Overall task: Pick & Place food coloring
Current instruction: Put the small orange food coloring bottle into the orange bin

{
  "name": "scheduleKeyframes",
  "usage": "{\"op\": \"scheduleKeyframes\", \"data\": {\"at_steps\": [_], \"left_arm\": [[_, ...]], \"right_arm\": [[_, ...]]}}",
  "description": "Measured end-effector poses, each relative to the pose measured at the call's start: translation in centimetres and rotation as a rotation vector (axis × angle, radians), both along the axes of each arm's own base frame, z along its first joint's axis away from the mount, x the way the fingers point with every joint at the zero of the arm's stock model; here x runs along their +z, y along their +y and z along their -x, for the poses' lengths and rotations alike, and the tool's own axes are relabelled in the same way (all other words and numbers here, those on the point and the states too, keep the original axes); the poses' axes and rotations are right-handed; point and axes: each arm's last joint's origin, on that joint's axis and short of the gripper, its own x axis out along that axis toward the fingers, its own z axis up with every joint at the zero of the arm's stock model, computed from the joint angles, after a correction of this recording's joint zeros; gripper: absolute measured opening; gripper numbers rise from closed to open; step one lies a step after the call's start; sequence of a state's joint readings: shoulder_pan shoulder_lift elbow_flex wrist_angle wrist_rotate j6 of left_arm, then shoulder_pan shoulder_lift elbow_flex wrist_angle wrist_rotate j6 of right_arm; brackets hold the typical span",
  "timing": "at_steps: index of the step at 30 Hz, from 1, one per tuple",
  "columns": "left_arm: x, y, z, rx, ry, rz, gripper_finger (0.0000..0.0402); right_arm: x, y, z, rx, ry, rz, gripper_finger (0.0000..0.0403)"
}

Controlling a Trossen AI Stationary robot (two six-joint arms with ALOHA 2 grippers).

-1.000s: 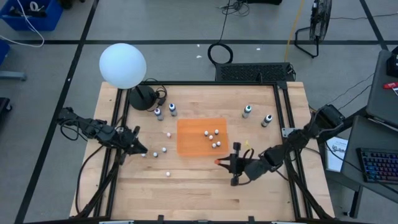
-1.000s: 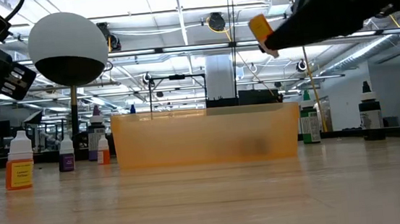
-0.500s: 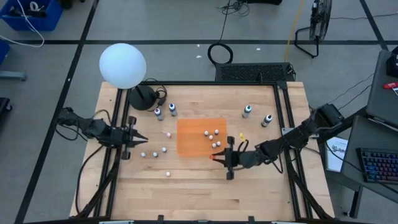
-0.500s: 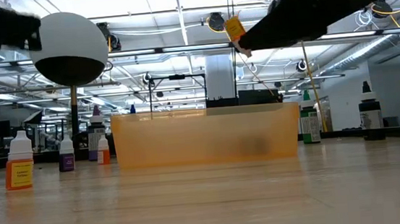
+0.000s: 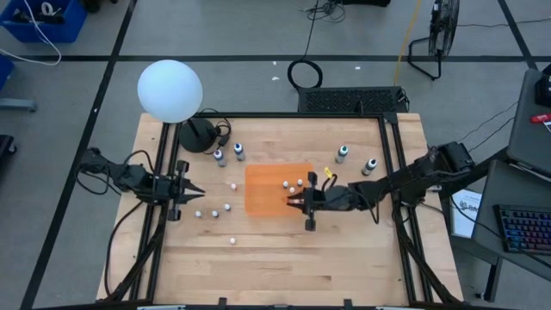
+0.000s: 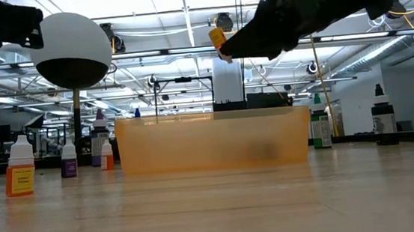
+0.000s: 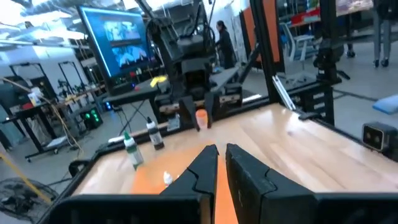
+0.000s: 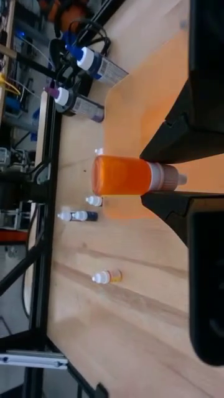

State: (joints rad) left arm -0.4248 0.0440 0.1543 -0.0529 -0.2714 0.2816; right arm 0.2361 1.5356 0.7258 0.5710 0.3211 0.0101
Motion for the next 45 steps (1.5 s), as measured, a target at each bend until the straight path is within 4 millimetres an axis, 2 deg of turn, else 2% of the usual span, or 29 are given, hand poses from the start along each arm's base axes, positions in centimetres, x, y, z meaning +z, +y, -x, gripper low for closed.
{"op": "scheduleKeyframes", "data": {"at_steps": [3,6,10,16,20,23,25,28,31,34,36,39,42,45], "left_arm": [[0.5,-0.1,-0.4,0.038,-0.043,-0.038,0.0042],[1.6,0.4,-0.9,0.214,-0.133,-0.012,0.0042],[1.3,0.5,-1.7,0.32,-0.092,0.051,0.0042],[0.6,0.4,-3.6,0.288,-0.024,0.175,0.0045],[-0.3,0.2,-5.5,0.172,0.054,0.205,0.0084],[0.2,0.2,-7.4,0.109,0.14,0.189,0.0138],[1.2,0.3,-9.0,0.102,0.234,0.156,0.0176],[3.3,0.5,-11.7,0.118,0.47,0.021,0.0224],[6.1,1.1,-14.6,0.155,0.649,-0.049,0.0255],[8.2,1.4,-17.1,0.155,0.77,-0.102,0.027],[8.8,1.4,-18.7,0.113,0.837,-0.151,0.0273],[8.8,1.2,-21.0,0.047,0.935,-0.196,0.0273],[8.0,0.8,-23.2,-0.001,1.026,-0.219,0.0273],[7.5,0.2,-25.0,-0.037,1.044,-0.248,0.0273]], "right_arm": [[0.1,-0.7,-0.2,-0.012,-0.012,-0.004,0.0044],[0.2,-1.2,-0.3,-0.022,-0.023,0.014,0.0044],[0.4,-1.6,-0.4,-0.002,-0.032,0.026,0.0044],[0.6,-2.0,-0.6,0.004,-0.057,0.027,0.0044],[0.6,-2.1,-0.7,-0.007,-0.078,0.009,0.0044],[-0.3,-2.1,-1.1,-0.012,-0.061,-0.008,0.0044],[-1.1,-2.1,-1.6,-0.016,-0.069,-0.018,0.0044],[-2.3,-2.3,-2.2,-0.032,-0.087,-0.035,0.0044],[-2.9,-2.7,-2.6,-0.047,-0.103,-0.053,0.0044],[-3.1,-2.7,-3.0,-0.054,-0.099,-0.067,0.0044],[-3.1,-2.7,-3.2,-0.053,-0.1,-0.067,0.0044],[-2.9,-2.3,-3.6,-0.043,-0.111,-0.068,0.0044],[-2.8,-1.9,-3.7,-0.03,-0.115,-0.068,0.0044],[-2.8,-1.6,-3.6,-0.021,-0.113,-0.069,0.0044]]}}
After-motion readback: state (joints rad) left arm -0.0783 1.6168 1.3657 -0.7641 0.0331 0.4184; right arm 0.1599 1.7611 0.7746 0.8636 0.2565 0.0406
